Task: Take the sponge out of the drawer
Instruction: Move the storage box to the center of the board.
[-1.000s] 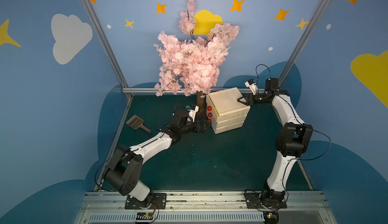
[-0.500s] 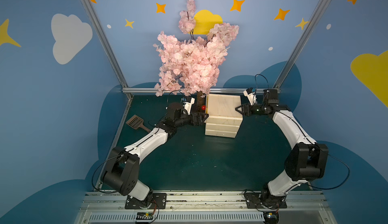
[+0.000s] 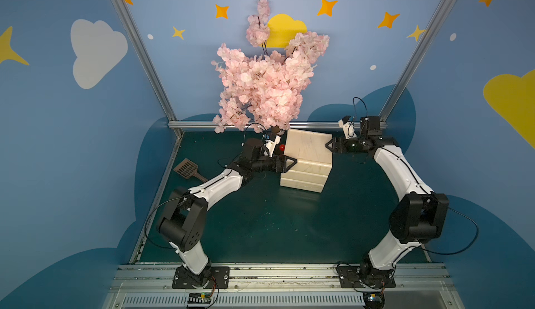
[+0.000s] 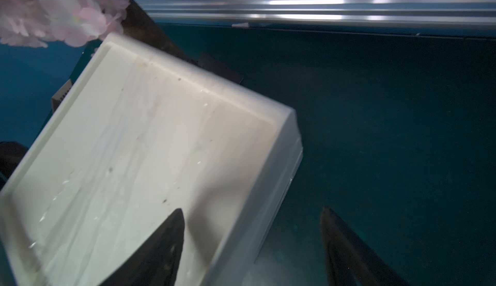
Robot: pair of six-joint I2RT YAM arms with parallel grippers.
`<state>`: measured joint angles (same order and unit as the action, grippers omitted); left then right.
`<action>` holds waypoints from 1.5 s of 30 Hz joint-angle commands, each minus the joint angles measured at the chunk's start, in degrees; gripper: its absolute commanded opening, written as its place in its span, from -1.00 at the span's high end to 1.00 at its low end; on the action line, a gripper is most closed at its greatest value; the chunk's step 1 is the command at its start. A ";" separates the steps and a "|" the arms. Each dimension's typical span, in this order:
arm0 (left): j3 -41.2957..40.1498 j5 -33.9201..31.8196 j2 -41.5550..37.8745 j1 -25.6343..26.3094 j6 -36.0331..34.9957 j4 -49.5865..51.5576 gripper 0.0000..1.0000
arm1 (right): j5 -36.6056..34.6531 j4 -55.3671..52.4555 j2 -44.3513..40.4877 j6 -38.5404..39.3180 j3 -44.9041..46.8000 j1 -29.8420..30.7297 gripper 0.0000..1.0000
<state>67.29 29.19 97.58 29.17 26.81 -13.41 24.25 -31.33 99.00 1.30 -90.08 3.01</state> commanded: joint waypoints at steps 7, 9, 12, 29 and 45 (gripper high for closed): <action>-2.06 1.56 -1.52 3.73 -0.48 -2.45 -0.99 | 21.92 13.81 15.10 -6.59 -10.87 -5.47 -0.58; -2.24 1.60 -1.55 4.20 -0.52 -2.31 -0.99 | 25.61 17.24 17.89 -8.70 -12.47 -5.57 -0.47; -2.54 2.01 -1.56 4.70 -0.06 -3.30 -0.99 | 32.06 21.74 22.03 -12.50 -15.51 -5.47 -0.41; -3.26 5.76 -10.01 10.13 -10.76 7.31 -0.99 | 37.00 -4.99 16.98 10.92 -9.64 1.55 -0.32; 4.79 -10.85 -8.22 2.21 -19.77 13.96 -0.99 | -9.89 5.04 -14.38 -8.59 6.97 -2.14 -0.83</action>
<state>69.87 17.67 85.38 33.39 7.68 0.78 27.44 -27.94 92.71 -1.78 -88.05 0.67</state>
